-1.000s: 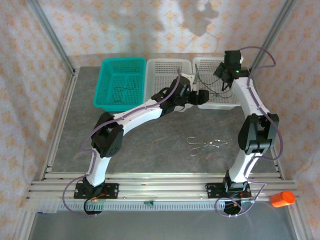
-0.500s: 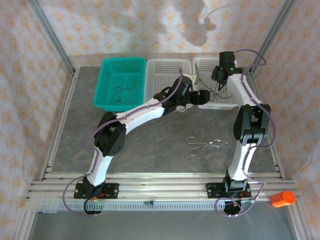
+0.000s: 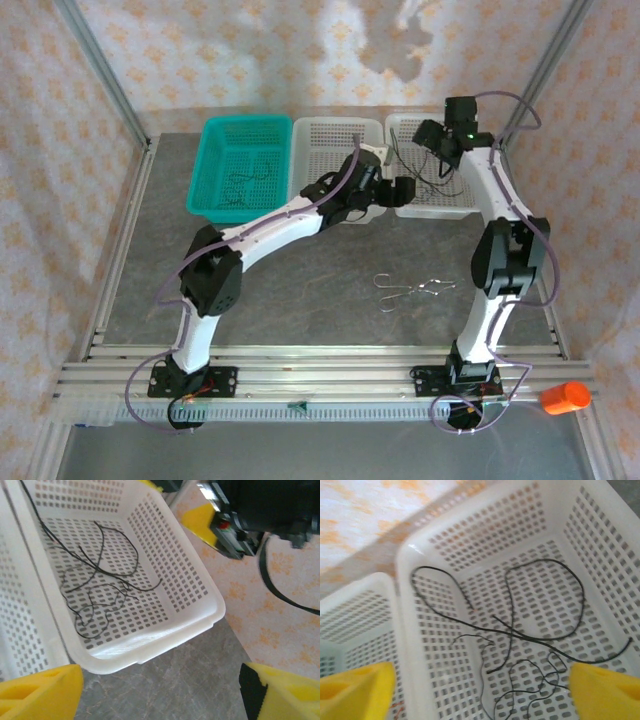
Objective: Untangle the cables
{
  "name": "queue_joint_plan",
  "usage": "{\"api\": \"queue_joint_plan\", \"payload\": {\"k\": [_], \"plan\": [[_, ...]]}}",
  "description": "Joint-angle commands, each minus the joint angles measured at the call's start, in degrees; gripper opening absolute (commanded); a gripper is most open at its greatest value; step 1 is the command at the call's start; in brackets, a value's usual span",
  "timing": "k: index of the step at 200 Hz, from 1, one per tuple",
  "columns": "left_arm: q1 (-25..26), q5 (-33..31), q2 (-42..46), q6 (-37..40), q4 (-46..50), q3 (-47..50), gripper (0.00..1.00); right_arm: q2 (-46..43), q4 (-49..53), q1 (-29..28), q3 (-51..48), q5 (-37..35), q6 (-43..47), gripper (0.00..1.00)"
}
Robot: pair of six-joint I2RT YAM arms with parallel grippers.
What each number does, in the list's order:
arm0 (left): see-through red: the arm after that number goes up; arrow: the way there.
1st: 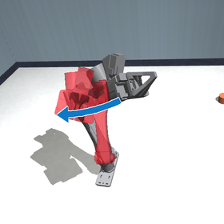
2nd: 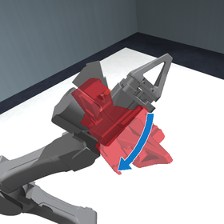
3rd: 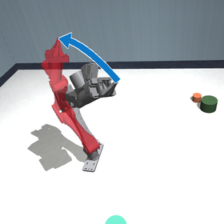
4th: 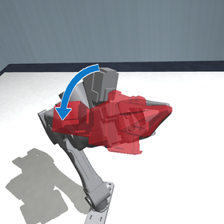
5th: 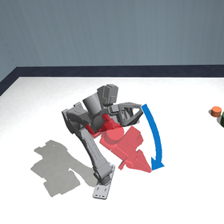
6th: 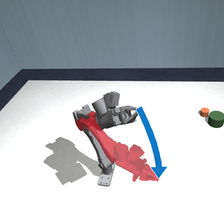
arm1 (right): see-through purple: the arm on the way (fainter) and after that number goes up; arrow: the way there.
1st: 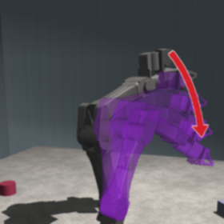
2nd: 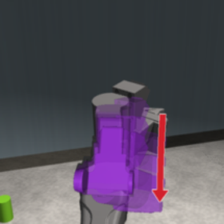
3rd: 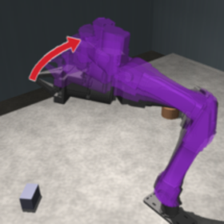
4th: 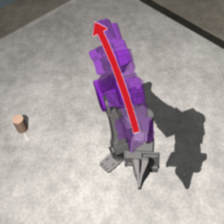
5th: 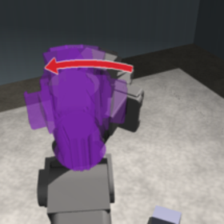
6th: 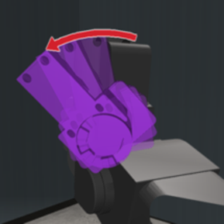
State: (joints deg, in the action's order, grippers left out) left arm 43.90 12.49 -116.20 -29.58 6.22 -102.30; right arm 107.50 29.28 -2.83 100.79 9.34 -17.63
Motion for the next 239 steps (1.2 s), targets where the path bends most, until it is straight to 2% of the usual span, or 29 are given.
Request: {"api": "queue_joint_plan", "payload": {"k": [1, 10, 40, 58, 81, 133, 180, 204, 239], "plan": [[0.55, -4.88, 5.08, 1.99, 0.43, 2.13, 0.86, -8.19, -6.13, -0.56, -4.31, 5.15, -2.08, 0.97], [0.55, -5.75, 6.46, 2.07, -0.47, 4.19, 0.87, -10.78, -8.3, -1.39, -7.09, 4.71, -2.53, 1.0], [0.66, -8.94, 16.43, 2.94, -6.74, 14.99, 0.95, -19.52, -13.41, -5.29, -15.87, 1.08, -0.87, 1.0], [0.57, -14.18, 21.83, 3.47, -7.63, 20.91, 0.99, -24.68, -15.75, -8.16, -21.28, -2.0, 0.75, 1.0], [0.53, -20.13, 28.94, 4.61, -10.52, 30.41, 0.99, -32.41, -21.11, -10.52, -30.39, -3.42, 2.19, 1.0], [0.19, -35.09, 45.04, 5.84, -23.55, 55.07, 0.99, -52.93, -37.21, -10.89, -57.89, -11.49, 0.72, 1.0], [-4.58, -38.46, 56.17, 11.32, -32.33, 71.23, 0.99, -63.71, -42.81, -10.86, -73.49, -21.03, 1.33, 1.0], [-5.53, -39.84, 62.94, 18.92, -44.41, 81.17, 0.99, -67.18, -47.21, -10.4, -79.23, -22.69, 5.28, 1.0], [-11.47, -39.91, 67.0, 18.73, -38.1, 82.86, 0.99, -70.55, -55.85, -9.06, -88.74, -26.69, 8.23, 1.0]]}}
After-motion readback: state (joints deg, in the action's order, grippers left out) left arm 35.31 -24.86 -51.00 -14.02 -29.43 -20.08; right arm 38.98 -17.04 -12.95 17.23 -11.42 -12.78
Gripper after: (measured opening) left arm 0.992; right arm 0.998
